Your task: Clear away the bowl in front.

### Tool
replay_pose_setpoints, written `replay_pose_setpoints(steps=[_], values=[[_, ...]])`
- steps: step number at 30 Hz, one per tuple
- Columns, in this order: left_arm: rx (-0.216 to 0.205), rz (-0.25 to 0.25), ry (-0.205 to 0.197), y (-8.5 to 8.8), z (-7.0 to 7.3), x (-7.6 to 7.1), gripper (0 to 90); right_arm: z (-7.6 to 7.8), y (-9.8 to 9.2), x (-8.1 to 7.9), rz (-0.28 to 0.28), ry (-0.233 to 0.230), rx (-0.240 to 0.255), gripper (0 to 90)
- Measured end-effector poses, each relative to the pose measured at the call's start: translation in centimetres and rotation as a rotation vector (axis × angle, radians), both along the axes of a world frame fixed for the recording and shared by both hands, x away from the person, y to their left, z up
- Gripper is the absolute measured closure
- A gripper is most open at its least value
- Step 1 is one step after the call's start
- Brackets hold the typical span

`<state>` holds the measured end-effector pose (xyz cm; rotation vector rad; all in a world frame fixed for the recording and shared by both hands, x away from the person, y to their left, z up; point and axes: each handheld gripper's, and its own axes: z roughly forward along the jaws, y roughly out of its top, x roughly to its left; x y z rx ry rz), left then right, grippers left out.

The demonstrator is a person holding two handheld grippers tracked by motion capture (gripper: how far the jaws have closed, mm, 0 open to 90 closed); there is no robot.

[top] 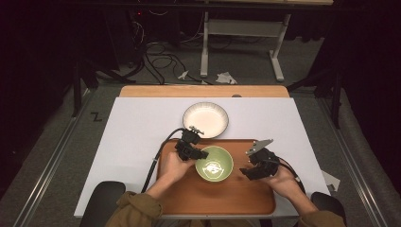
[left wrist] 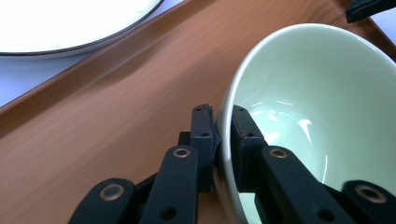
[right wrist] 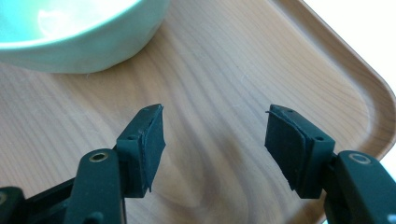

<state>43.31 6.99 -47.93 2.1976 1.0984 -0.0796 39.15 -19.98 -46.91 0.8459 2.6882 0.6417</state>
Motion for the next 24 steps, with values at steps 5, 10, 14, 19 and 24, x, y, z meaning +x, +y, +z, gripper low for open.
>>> replay_pose_setpoints(steps=[5, 10, 14, 19, 24], values=[[-0.007, -0.006, 0.000, -0.1, 0.0, 0.0, 77.9, 0.0, 0.0, 0.0, -0.002, 0.002, 0.001, 37.7], [0.007, -0.005, -0.012, -0.1, 0.2, -0.1, 69.5, 0.0, 0.0, 0.0, 0.002, 0.002, 0.001, 37.7], [0.007, -0.004, -0.016, 0.0, 0.3, -0.2, 63.0, 0.0, 0.0, 0.0, -0.005, 0.001, 0.010, 37.8], [0.027, -0.013, -0.037, -0.3, 0.6, -0.5, 58.1, 0.0, 0.0, 0.0, 0.000, 0.004, 0.000, 37.8], [0.035, -0.010, -0.065, -0.4, 1.2, -0.7, 55.4, 0.0, 0.0, 0.0, -0.001, 0.003, -0.001, 37.7]])
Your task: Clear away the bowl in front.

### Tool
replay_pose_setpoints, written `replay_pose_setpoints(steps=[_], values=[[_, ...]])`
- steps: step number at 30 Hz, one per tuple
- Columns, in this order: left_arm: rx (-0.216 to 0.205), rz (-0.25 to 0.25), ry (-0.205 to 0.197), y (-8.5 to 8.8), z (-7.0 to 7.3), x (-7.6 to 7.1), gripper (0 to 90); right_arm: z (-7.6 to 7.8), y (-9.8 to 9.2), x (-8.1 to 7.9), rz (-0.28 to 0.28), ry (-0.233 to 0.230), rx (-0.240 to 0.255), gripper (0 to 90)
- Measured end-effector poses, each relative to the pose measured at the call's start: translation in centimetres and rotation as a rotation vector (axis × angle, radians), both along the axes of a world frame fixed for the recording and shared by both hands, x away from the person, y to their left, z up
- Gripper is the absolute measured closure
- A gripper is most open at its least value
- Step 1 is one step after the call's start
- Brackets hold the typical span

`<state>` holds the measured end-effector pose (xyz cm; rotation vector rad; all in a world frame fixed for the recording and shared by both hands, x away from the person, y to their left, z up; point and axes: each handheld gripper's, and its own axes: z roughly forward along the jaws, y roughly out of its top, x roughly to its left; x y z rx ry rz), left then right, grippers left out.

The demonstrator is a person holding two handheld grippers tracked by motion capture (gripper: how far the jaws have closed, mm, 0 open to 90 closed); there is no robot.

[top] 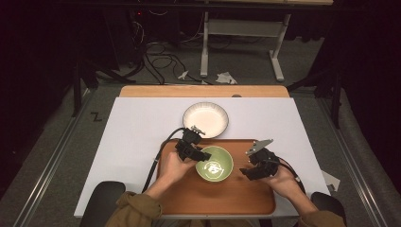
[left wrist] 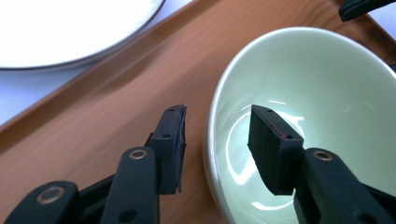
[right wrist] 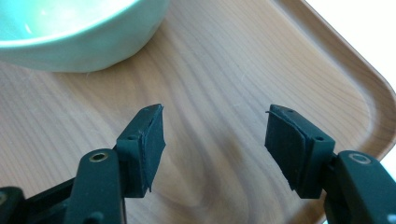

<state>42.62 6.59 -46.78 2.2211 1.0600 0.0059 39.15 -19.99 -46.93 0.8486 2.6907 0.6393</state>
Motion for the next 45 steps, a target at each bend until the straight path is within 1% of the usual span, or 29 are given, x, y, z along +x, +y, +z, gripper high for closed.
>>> replay_pose_setpoints(steps=[3, 10, 14, 17, 18, 21, 27, 28, 29, 33, 34, 35, 38, 39, 41, 45], values=[[-0.002, -0.005, -0.015, -0.1, 0.3, -0.2, 54.5, 0.0, 0.0, 0.0, 0.002, -0.001, 0.003, 37.7], [-0.009, -0.011, -0.038, 0.0, 1.3, -0.6, 53.9, 0.0, 0.0, 0.0, -0.004, 0.000, 0.008, 37.7], [-0.014, -0.018, -0.049, 0.2, 2.0, -0.8, 53.8, 0.0, 0.0, 0.0, 0.002, -0.002, 0.006, 37.8], [-0.026, -0.008, -0.055, 0.5, 2.4, -1.0, 53.8, 0.1, 0.0, 0.0, 0.001, -0.003, 0.006, 37.7], [-0.021, -0.008, -0.061, 0.6, 2.5, -1.0, 53.8, 0.1, -0.1, 0.0, 0.001, -0.002, 0.005, 37.8], [-0.032, -0.001, -0.061, 0.9, 2.8, -1.1, 53.7, 0.1, -0.1, 0.0, -0.005, -0.002, 0.007, 37.8], [-0.034, 0.004, -0.072, 1.5, 3.4, -1.3, 53.7, 0.1, 0.0, 0.0, 0.000, -0.004, 0.007, 37.8], [-0.028, 0.007, -0.082, 1.6, 3.5, -1.3, 53.7, 0.1, 0.0, 0.0, -0.001, -0.004, 0.007, 37.8], [-0.033, 0.006, -0.076, 1.6, 3.6, -1.4, 53.7, 0.1, 0.0, 0.0, -0.001, -0.004, 0.007, 37.8], [-0.028, 0.010, -0.084, 2.0, 3.8, -1.5, 53.6, 0.1, 0.0, 0.0, 0.000, -0.004, 0.006, 37.8], [-0.025, 0.014, -0.092, 2.1, 3.9, -1.5, 53.6, 0.1, 0.0, 0.0, 0.000, -0.004, 0.006, 37.8], [-0.025, 0.010, -0.086, 2.2, 3.9, -1.6, 53.5, 0.1, 0.0, 0.0, 0.000, -0.004, 0.006, 37.8], [-0.027, 0.021, -0.091, 2.6, 4.1, -1.7, 53.5, 0.1, 0.0, 0.0, 0.000, -0.004, 0.007, 37.8], [-0.021, 0.020, -0.096, 2.7, 4.1, -1.7, 53.4, 0.1, -0.1, 0.0, 0.000, -0.003, 0.007, 37.8], [-0.029, 0.026, -0.093, 2.8, 4.1, -1.8, 53.4, 0.1, 0.0, 0.0, 0.000, -0.002, 0.006, 37.8], [-0.027, 0.027, -0.093, 3.2, 4.2, -1.9, 53.4, 0.1, 0.0, 0.0, -0.001, -0.003, 0.006, 37.8]])
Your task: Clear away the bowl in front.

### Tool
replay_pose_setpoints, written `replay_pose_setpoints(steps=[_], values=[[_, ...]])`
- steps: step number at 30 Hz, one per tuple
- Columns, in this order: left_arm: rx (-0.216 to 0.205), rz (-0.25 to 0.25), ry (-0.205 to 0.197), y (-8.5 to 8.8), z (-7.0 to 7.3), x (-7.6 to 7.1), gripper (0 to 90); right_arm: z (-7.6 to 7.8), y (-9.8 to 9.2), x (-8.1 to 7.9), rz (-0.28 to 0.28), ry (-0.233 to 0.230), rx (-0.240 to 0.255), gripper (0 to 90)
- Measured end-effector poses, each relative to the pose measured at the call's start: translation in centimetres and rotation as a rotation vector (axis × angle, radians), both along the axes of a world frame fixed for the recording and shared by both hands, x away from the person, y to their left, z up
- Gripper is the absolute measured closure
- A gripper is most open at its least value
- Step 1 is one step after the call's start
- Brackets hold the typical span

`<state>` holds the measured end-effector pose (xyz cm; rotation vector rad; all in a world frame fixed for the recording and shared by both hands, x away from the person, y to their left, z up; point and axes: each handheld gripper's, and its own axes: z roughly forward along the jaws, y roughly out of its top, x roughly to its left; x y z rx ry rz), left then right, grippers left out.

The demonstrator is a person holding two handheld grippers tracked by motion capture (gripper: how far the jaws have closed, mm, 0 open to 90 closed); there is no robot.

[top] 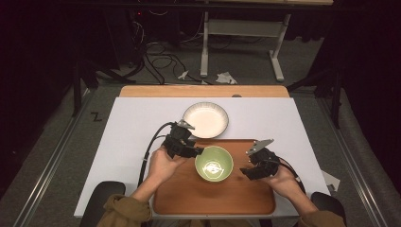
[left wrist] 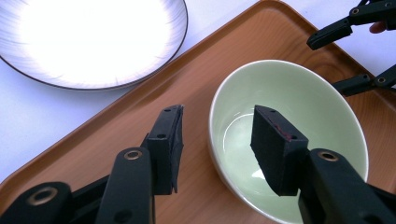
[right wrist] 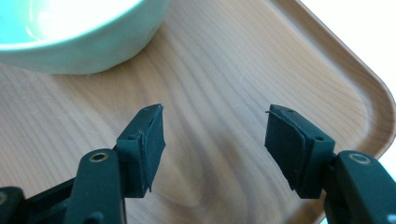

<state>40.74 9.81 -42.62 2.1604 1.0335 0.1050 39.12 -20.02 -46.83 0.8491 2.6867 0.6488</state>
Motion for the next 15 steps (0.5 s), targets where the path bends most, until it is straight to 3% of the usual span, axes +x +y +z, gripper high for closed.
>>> replay_pose_setpoints(steps=[15], values=[[-0.003, 0.035, 0.004, 1.5, -0.2, -0.4, 53.0, 0.0, 0.0, 0.0, -0.001, -0.002, 0.001, 37.8]])
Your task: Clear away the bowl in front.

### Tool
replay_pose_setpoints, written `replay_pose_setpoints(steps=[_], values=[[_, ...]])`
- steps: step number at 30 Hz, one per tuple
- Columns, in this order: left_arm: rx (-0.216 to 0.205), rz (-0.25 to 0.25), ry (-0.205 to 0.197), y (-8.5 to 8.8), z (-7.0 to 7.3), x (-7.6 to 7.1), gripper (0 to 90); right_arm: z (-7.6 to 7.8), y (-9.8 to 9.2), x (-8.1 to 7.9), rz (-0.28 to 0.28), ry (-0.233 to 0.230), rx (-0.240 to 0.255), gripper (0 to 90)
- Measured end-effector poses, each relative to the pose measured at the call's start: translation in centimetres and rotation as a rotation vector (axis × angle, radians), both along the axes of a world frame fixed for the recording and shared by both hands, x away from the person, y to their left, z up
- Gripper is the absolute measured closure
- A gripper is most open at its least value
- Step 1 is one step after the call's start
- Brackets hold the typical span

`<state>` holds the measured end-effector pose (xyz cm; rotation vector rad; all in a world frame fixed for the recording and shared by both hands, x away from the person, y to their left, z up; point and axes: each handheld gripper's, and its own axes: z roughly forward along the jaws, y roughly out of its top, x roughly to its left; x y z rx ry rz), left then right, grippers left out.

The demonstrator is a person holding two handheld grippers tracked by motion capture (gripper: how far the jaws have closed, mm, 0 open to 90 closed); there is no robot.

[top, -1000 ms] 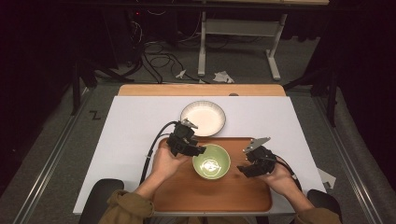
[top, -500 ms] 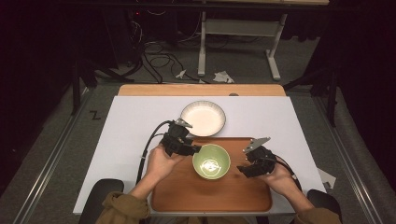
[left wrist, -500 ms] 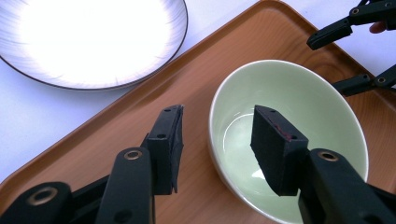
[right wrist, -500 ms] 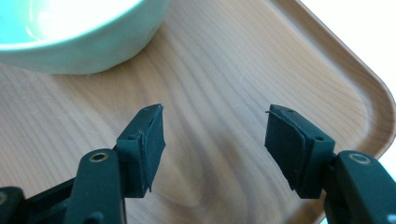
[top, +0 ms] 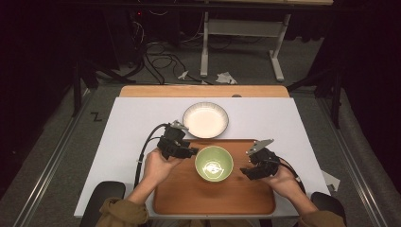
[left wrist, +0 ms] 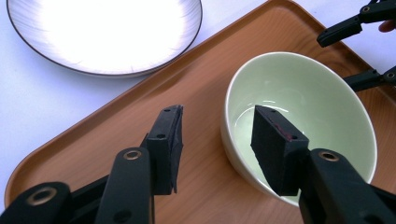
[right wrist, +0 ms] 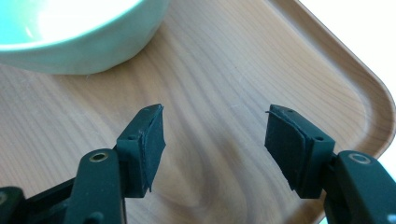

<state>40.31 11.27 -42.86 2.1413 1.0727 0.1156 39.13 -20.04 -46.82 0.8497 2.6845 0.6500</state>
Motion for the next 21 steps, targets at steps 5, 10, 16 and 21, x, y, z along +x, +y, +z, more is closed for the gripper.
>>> replay_pose_setpoints(steps=[5, 10, 16, 21], values=[[-0.002, 0.009, 0.007, 0.3, -0.2, -0.1, 53.1, 0.0, 0.0, 0.0, 0.000, 0.001, -0.001, 37.8], [0.008, 0.015, 0.010, 0.6, -0.5, -0.2, 53.1, 0.0, 0.0, 0.0, -0.005, 0.000, 0.000, 37.8], [0.005, 0.035, 0.013, 1.2, -0.8, -0.3, 53.1, 0.0, 0.0, 0.0, -0.006, -0.002, 0.003, 37.8], [0.020, 0.043, 0.021, 1.4, -1.4, -0.4, 53.1, 0.0, 0.0, 0.0, 0.000, -0.004, 0.005, 37.8]])
